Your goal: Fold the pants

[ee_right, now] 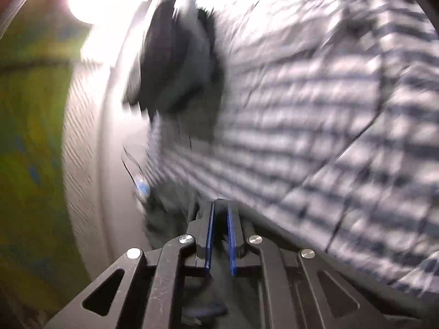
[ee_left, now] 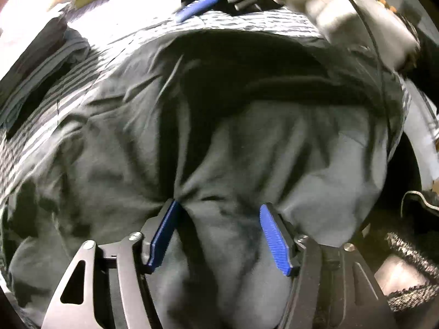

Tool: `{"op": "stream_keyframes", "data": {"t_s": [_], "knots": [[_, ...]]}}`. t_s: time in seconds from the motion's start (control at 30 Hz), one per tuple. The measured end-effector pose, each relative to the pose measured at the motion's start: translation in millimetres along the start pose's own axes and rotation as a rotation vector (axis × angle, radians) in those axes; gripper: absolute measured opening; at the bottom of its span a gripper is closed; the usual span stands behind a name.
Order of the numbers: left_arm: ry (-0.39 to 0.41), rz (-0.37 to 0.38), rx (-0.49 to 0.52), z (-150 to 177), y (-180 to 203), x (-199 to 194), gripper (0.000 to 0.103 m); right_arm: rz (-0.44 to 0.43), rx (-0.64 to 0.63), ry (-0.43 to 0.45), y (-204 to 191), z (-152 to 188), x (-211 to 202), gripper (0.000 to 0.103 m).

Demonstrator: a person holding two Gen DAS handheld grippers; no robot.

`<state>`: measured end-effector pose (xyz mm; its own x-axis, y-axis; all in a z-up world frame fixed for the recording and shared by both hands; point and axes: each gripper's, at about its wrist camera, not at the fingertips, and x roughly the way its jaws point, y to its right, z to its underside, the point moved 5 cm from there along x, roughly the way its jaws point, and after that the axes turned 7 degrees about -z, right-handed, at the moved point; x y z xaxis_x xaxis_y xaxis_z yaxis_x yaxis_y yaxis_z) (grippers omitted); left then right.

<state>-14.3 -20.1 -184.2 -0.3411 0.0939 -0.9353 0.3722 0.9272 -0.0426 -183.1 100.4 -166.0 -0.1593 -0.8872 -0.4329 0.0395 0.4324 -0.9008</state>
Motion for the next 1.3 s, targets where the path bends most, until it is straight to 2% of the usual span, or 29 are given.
{"op": "stream_keyframes", "data": {"t_s": [0.07, 0.1, 0.23, 0.3, 0.37, 0.47, 0.57, 0.63, 0.73, 0.8, 0.87, 0.9, 0.93, 0.97, 1.0, 1.1, 1.13, 1.3], "knots": [[0.001, 0.002, 0.011, 1, 3, 0, 0.075, -0.016, 0.018, 0.052, 5, -12, -17, 0.012], [0.003, -0.004, 0.018, 1, 5, 0, 0.075, -0.014, 0.020, 0.045, 6, -14, -19, 0.012], [0.010, 0.002, 0.020, 3, 2, 0, 0.075, 0.070, -0.058, -0.038, -2, 4, -27, 0.015], [0.009, 0.001, 0.024, 2, 3, 1, 0.076, 0.156, -0.111, -0.081, -2, 16, -23, 0.016], [0.007, 0.001, 0.021, -1, 4, 4, 0.076, 0.223, -0.153, -0.100, 1, 21, -14, 0.016], [-0.010, 0.017, 0.009, -2, 9, 2, 0.076, 0.259, -0.166, -0.160, 3, 28, 11, 0.016], [-0.026, 0.094, -0.112, -15, -10, -12, 0.059, 0.399, -0.329, -0.262, -7, 54, 34, 0.016], [0.047, 0.151, -0.227, -33, -32, -34, 0.059, 0.452, -0.415, -0.264, -17, 66, 38, 0.017], [0.134, 0.208, -0.370, -68, -65, -52, 0.059, 0.467, -0.475, -0.225, -29, 73, 33, 0.019], [0.135, 0.218, -0.408, -90, -73, -44, 0.059, 0.494, -0.511, -0.213, -32, 73, 35, 0.019], [0.093, 0.190, -0.391, -107, -73, -23, 0.059, 0.528, -0.551, -0.210, -31, 77, 38, 0.019], [0.064, 0.179, -0.387, -110, -72, -13, 0.057, 0.533, -0.563, -0.213, -31, 80, 40, 0.019], [0.029, 0.159, -0.389, -111, -73, 0, 0.049, 0.537, -0.573, -0.215, -31, 82, 42, 0.019], [-0.010, 0.134, -0.395, -107, -75, 11, 0.026, 0.538, -0.581, -0.220, -32, 83, 44, 0.019], [-0.044, 0.118, -0.404, -102, -77, 21, 0.011, 0.538, -0.591, -0.226, -31, 86, 44, 0.019], [-0.048, 0.138, -0.430, -82, -82, 26, 0.009, 0.517, -0.618, -0.237, -34, 89, 39, 0.020], [-0.043, 0.126, -0.429, -77, -84, 26, 0.009, 0.483, -0.599, -0.236, -33, 85, 33, 0.021], [-0.035, 0.117, -0.418, -68, -88, 32, 0.009, 0.291, -0.404, -0.250, -24, 54, 45, 0.033]]}}
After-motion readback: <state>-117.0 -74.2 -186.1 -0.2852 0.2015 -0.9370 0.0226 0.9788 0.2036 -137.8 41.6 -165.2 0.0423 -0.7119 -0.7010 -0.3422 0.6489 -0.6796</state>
